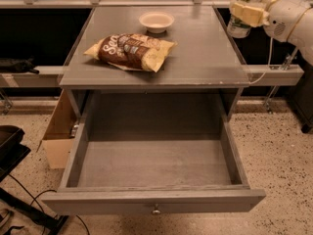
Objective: Place 7up can into top drawer
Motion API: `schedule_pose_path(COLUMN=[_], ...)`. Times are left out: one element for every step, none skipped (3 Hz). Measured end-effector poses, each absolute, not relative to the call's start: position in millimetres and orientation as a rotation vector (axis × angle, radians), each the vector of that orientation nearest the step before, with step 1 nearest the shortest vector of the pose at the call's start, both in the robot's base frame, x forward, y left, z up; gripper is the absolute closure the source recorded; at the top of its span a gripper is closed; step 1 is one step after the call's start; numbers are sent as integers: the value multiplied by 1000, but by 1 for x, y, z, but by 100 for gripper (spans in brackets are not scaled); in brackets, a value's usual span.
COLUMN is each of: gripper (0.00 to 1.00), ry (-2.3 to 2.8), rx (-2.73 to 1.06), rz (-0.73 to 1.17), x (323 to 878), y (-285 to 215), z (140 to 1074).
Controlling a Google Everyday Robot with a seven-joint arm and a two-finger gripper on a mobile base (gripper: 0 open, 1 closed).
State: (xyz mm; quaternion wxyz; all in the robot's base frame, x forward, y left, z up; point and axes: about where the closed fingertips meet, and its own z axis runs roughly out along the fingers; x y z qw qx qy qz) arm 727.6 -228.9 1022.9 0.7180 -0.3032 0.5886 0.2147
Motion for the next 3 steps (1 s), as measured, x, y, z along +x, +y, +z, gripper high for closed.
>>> schedule_pose_path(gripper=[100, 100, 100], ry=[1251, 1269, 1251], rx=[-704, -780, -867], rz=[481, 592, 786], x=[655, 612, 586], y=[-212, -181, -151], z=[1045, 999, 948])
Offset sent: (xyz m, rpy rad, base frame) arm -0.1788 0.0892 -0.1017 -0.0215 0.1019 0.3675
